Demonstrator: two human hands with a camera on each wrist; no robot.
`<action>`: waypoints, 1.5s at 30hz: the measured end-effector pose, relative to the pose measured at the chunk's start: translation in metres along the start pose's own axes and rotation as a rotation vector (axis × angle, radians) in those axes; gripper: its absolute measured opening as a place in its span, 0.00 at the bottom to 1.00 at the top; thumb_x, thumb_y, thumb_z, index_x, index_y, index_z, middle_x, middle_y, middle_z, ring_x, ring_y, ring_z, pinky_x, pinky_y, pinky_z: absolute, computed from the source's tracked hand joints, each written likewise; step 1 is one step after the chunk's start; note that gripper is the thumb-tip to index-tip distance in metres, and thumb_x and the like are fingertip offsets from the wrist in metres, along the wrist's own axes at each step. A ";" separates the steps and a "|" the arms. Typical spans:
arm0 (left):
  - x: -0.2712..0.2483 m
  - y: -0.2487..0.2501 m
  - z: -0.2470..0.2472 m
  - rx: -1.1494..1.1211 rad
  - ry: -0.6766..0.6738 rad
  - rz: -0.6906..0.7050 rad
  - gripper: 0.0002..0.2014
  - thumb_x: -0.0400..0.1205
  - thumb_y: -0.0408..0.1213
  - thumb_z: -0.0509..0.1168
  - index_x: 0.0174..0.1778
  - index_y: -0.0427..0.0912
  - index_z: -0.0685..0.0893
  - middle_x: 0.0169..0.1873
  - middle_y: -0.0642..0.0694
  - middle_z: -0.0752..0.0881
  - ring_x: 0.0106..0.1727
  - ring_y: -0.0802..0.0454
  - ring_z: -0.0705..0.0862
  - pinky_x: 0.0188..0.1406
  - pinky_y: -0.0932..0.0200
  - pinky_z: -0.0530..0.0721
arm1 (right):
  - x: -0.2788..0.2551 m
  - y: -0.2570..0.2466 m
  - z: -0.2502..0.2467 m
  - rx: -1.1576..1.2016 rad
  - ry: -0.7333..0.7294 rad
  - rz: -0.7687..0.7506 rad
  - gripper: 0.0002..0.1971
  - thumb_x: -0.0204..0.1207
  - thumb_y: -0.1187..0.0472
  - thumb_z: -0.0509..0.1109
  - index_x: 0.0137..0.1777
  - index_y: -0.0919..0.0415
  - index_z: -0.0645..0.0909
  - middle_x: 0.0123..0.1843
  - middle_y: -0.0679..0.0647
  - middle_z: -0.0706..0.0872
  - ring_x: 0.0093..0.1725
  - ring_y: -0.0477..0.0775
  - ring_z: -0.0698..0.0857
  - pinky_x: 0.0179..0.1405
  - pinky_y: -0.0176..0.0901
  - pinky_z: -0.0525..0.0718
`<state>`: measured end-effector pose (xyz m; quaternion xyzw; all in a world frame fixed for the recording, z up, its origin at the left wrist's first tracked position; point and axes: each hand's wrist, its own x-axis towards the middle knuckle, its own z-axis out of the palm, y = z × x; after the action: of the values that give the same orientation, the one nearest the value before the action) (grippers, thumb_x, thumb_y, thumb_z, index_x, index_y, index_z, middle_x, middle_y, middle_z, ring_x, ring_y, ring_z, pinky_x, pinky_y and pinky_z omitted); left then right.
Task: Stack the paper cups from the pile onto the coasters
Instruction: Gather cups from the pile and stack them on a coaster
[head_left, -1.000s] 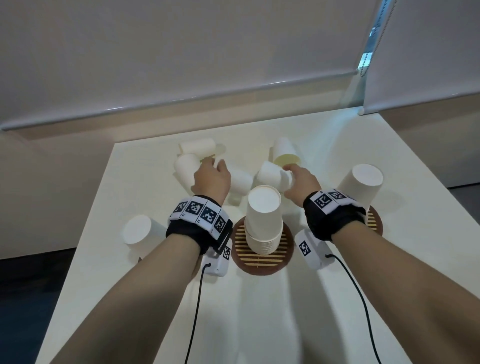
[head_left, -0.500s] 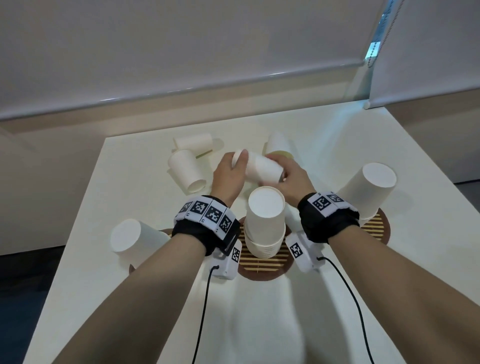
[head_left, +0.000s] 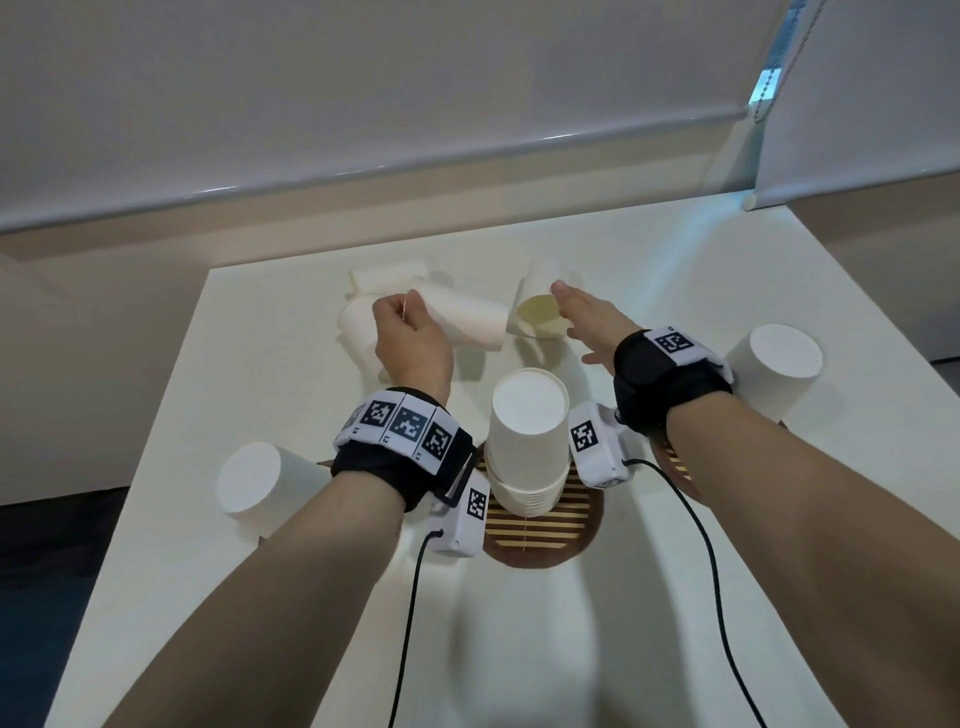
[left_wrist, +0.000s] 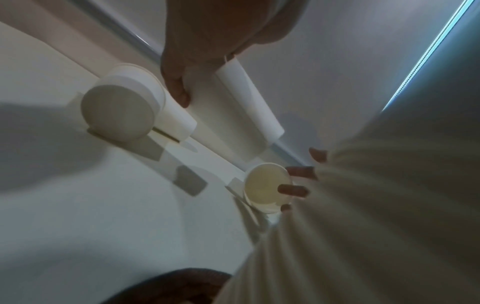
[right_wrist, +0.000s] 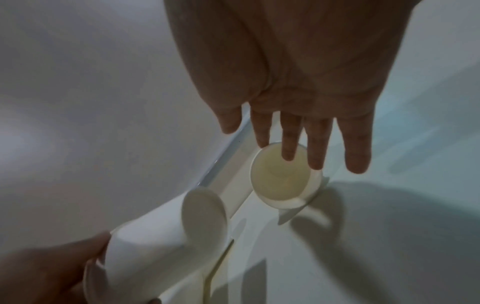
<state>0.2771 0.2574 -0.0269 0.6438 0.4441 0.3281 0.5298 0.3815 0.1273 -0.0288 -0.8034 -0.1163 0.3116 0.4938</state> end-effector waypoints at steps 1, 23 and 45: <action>0.000 0.000 0.000 0.002 -0.005 -0.005 0.12 0.88 0.43 0.52 0.52 0.39 0.75 0.47 0.48 0.78 0.48 0.48 0.76 0.53 0.57 0.76 | 0.000 0.002 -0.001 0.032 0.006 0.014 0.27 0.83 0.42 0.52 0.80 0.50 0.63 0.81 0.50 0.68 0.79 0.57 0.68 0.70 0.53 0.70; -0.045 0.105 -0.094 0.279 -0.525 0.202 0.52 0.65 0.36 0.81 0.77 0.54 0.52 0.66 0.38 0.74 0.64 0.40 0.79 0.69 0.42 0.77 | -0.119 -0.083 -0.038 0.331 0.737 -0.640 0.15 0.74 0.71 0.67 0.37 0.48 0.73 0.37 0.41 0.82 0.36 0.31 0.81 0.42 0.20 0.77; -0.110 0.149 -0.117 0.524 -0.742 0.427 0.27 0.70 0.45 0.77 0.64 0.45 0.77 0.54 0.43 0.82 0.39 0.48 0.82 0.30 0.59 0.82 | -0.193 -0.055 -0.001 0.666 0.144 -0.124 0.18 0.82 0.73 0.54 0.71 0.68 0.70 0.60 0.66 0.76 0.55 0.63 0.78 0.42 0.47 0.79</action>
<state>0.1633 0.1957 0.1501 0.9050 0.1518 0.0555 0.3934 0.2387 0.0578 0.0931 -0.6096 -0.0219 0.2443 0.7538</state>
